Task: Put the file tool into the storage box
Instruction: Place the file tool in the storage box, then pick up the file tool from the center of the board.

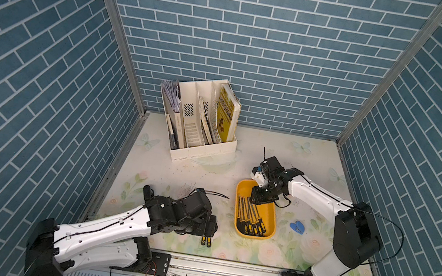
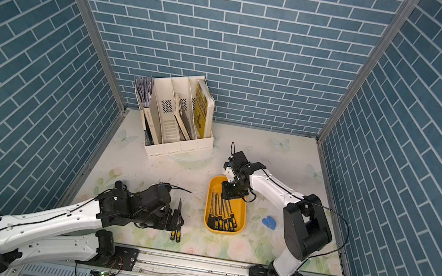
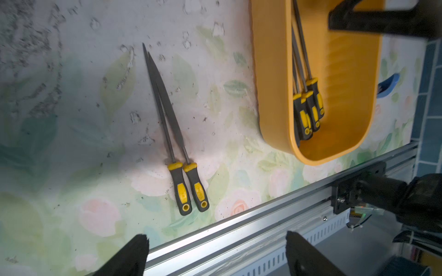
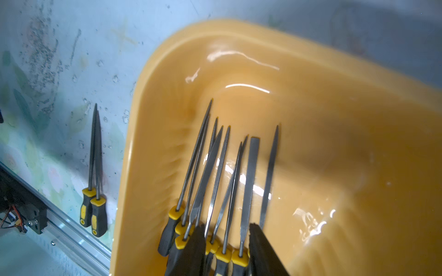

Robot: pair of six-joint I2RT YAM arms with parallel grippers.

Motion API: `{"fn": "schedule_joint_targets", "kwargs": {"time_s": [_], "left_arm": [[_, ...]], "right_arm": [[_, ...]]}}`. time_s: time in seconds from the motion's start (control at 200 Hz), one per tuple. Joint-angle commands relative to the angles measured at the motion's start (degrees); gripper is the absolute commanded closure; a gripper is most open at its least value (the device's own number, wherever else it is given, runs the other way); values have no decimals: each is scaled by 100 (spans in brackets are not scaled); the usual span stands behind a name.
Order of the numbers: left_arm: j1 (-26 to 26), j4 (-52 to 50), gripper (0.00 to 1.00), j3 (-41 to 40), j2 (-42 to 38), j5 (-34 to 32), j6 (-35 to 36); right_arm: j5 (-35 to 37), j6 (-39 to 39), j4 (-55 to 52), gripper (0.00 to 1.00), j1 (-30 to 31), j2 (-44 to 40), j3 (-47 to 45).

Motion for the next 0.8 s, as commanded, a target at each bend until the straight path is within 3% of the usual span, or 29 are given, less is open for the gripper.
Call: {"fn": "schedule_joint_targets", "kwargs": {"time_s": [0.0, 0.17, 0.31, 0.795], "left_arm": [[-312, 66, 12, -150, 371, -278, -326], [-541, 227, 30, -146, 1109, -461, -389], [-561, 308, 39, -215, 1462, -530, -416], [-530, 243, 50, -370, 1768, -727, -399]], "right_arm": [[178, 76, -278, 66, -17, -382, 247], [140, 136, -285, 67, -17, -624, 250], [179, 152, -283, 67, -17, -752, 107], [131, 194, -50, 68, -9, -833, -270]]}}
